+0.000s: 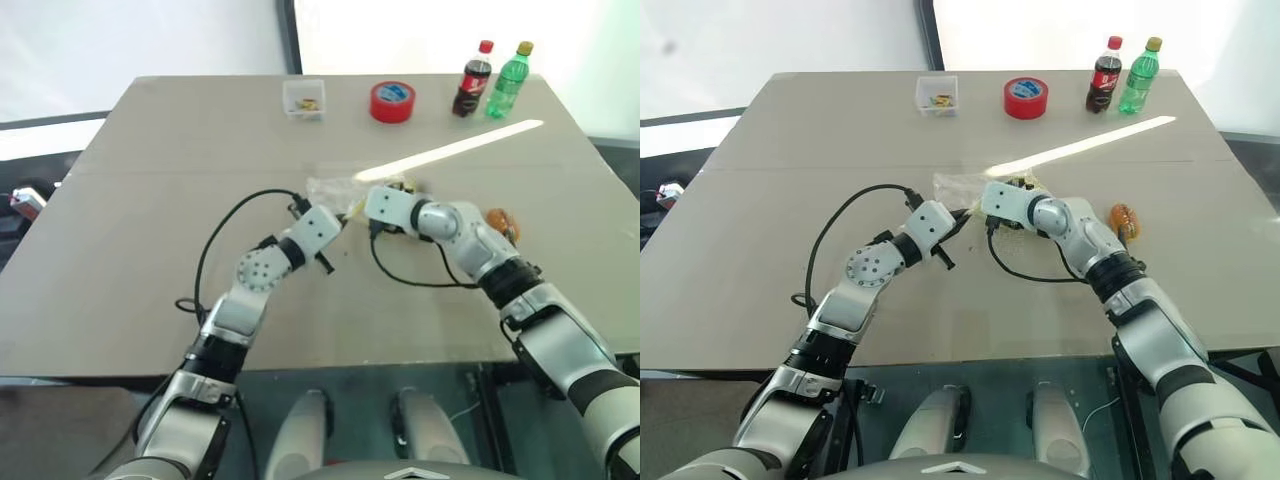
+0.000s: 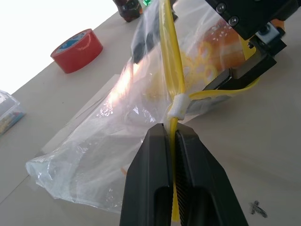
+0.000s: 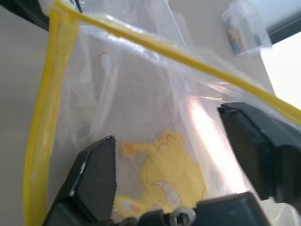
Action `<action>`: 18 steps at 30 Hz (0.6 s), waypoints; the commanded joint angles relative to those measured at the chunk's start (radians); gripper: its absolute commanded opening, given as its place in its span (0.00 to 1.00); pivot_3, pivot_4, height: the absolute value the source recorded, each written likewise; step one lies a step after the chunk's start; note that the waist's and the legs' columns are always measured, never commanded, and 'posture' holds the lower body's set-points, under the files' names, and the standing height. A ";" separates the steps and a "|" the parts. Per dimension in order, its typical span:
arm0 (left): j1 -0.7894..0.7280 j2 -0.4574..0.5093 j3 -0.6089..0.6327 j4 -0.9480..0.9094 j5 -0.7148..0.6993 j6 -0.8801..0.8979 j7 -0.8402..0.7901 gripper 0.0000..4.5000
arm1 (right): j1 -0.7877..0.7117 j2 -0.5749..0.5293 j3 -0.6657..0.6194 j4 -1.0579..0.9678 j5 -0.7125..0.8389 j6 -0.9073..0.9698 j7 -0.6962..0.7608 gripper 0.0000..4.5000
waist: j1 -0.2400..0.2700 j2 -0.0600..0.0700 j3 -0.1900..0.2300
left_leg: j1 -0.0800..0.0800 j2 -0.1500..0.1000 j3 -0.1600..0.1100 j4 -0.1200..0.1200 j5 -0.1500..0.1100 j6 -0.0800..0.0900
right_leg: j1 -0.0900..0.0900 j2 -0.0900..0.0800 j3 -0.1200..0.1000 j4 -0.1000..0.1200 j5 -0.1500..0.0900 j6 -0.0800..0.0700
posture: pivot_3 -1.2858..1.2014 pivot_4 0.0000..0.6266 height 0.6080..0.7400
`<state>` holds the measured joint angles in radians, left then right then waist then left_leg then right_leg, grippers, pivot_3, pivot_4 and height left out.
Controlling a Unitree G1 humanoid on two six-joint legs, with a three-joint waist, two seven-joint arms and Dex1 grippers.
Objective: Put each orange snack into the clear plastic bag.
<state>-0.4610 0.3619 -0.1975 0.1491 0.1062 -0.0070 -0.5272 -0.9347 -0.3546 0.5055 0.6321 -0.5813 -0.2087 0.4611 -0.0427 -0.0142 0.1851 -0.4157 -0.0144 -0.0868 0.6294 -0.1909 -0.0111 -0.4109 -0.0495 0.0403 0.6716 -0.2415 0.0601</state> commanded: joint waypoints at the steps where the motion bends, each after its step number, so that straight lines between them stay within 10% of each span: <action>1: -0.009 -0.002 0.016 -0.019 0.004 0.001 0.018 0.00 | -0.021 -0.028 0.007 -0.014 -0.040 -0.089 -0.074 0.99 | 0.000 0.000 0.000 | 0.000 0.000 0.000 0.000 0.000 0.000 | 0.000 0.000 0.000 0.000 0.000 0.000 | 0.52 0.24 1.00; 18: -0.009 -0.024 0.032 -0.023 0.011 0.050 0.078 0.00 | 0.111 -0.124 -0.060 -0.188 -0.043 -0.155 -0.150 0.99 | 0.004 0.000 0.000 | 0.000 0.000 0.000 0.000 0.000 0.000 | 0.000 0.000 0.000 0.000 0.000 0.000 | 0.52 0.24 1.00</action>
<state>-0.4621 0.3313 -0.1906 0.1490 0.1157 0.0444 -0.4631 -0.8302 -0.4576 0.4933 0.5066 -0.6368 -0.3598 0.3307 -0.0391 -0.0142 0.1851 -0.4159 -0.0146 -0.0865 0.6296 -0.1909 -0.0110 -0.4106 -0.0497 0.0408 0.6717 -0.2414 0.0601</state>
